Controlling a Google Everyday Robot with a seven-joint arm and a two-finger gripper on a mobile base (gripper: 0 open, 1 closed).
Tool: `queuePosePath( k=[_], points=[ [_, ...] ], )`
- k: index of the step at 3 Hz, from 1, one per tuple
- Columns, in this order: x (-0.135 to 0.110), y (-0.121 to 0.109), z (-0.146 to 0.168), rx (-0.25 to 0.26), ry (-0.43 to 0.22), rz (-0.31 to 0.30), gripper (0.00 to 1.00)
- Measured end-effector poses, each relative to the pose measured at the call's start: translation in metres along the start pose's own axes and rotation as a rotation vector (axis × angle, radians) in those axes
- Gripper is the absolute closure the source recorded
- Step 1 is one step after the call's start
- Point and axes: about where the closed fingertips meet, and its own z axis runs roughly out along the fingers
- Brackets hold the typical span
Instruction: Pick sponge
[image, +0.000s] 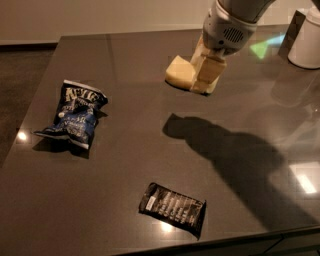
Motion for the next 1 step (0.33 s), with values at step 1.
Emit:
queuePosePath(
  k=[1],
  points=[
    [0.0000, 0.0000, 0.0000, 0.000, 0.000, 0.000, 1.00]
  ],
)
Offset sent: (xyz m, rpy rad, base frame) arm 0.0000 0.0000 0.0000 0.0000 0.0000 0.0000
